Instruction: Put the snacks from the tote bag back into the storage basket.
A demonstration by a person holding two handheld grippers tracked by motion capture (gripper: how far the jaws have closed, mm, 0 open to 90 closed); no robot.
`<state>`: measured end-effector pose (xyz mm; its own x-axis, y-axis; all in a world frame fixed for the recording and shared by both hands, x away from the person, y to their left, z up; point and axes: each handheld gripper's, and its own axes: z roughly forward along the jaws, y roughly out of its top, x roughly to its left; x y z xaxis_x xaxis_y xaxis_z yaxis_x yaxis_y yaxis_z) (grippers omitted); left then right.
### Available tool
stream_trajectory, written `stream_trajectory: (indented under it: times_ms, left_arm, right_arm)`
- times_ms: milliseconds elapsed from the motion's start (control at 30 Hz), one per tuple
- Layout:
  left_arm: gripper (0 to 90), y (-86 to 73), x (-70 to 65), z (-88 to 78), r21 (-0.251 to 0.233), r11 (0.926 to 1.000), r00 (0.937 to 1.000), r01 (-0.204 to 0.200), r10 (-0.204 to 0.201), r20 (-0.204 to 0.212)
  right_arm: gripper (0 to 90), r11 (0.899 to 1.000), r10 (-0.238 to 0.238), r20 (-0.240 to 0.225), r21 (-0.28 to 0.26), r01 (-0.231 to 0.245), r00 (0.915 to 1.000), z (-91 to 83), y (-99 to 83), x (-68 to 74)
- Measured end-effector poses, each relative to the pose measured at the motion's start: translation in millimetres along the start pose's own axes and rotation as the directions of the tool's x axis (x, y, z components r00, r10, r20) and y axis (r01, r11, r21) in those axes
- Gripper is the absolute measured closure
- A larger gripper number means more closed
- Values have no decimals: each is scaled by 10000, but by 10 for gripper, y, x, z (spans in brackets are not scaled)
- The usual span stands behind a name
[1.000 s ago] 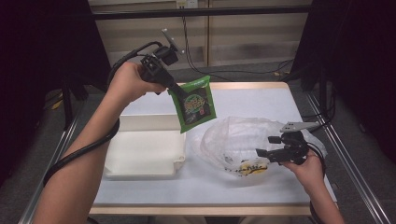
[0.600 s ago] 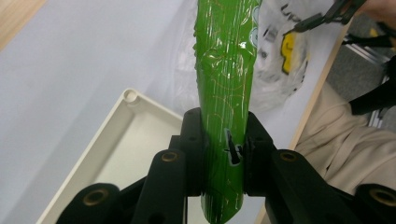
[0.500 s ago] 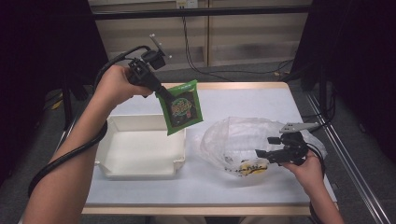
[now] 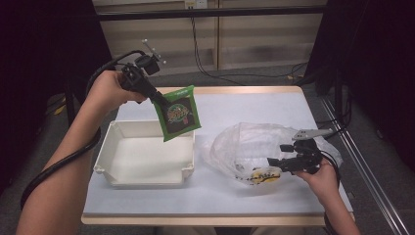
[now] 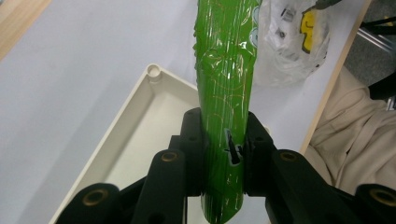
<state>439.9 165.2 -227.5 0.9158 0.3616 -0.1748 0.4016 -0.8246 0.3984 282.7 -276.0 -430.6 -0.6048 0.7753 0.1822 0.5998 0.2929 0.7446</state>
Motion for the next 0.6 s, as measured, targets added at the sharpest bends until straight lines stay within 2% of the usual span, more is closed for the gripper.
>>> stream_trajectory:
  times_ms: [100, 133, 167, 200, 233, 267, 300, 333, 400, 433, 467, 500, 533, 567, 600]
  left_arm:
    - [749, -49, 39, -17, 99, 9998, 9998, -175, 176, -51]
    - [749, -69, 27, -7, -172, 9995, 9996, 268, -268, -40]
    - [749, -79, 64, -28, 143, 9997, 9997, -200, 202, -125]
    - [749, -102, 45, -6, -174, 9996, 9996, 224, -226, -143]
    - [748, -111, 81, -25, 143, 9997, 9997, -197, 199, -131]
    - [747, -128, 86, -19, 102, 9998, 9997, -167, 169, -152]
    - [747, -143, 81, -8, -94, 9999, 9999, 102, -103, -129]
    - [747, -156, 106, -17, 132, 9998, 9996, -177, 180, -228]
    - [747, -184, 110, 3, -110, 9999, 9997, 103, -106, -221]
    - [747, -194, 119, 7, -83, 9999, 9997, 71, -73, -253]
    - [747, -199, 150, -3, 208, 9993, 9992, -303, 308, -268]
    - [746, -212, 147, 18, 86, 9999, 9995, -145, 147, -262]
    - [747, -218, 157, 27, 272, 9995, 9996, -171, 177, -234]
    - [747, -225, 154, 56, 167, 9998, 9997, -53, 57, -240]
    - [747, -230, 159, 76, 232, 9996, 9995, -139, 145, -267]
  right_arm:
    - [208, 10000, 0, 5, 22, 0, 10000, -2, -3, -6]
    - [207, 10000, 6, 5, 5, -6, 10000, -4, -1, -7]
    - [207, 10000, 15, 23, -6, -15, 10000, -5, 1, -4]
    - [207, 10000, 9, 21, 2, -9, 10000, -5, 2, -3]
    - [207, 10000, -18, 55, -5, 18, 10000, -5, 3, -1]
    - [207, 10000, -59, 49, -20, 59, 10000, -4, 5, 1]
    - [207, 10000, -63, 36, -29, 63, 10000, -4, 5, 3]
    - [207, 10000, -77, 1, -24, 77, 10000, -6, 7, 3]
    - [207, 9999, -94, 5, -39, 94, 10000, -9, 7, 8]
    - [207, 9999, -106, 30, -30, 106, 9999, -11, 7, 9]
    - [207, 9999, -103, 14, -27, 103, 9999, -12, 6, 12]
    - [207, 9999, -118, -10, -43, 118, 9999, -10, 5, 10]
    - [207, 9999, -108, -2, -31, 108, 9999, -10, 4, 11]
    - [207, 10000, -82, 13, -20, 82, 10000, -12, 3, 11]
    - [207, 10000, -93, -7, -35, 93, 10000, -10, 3, 8]
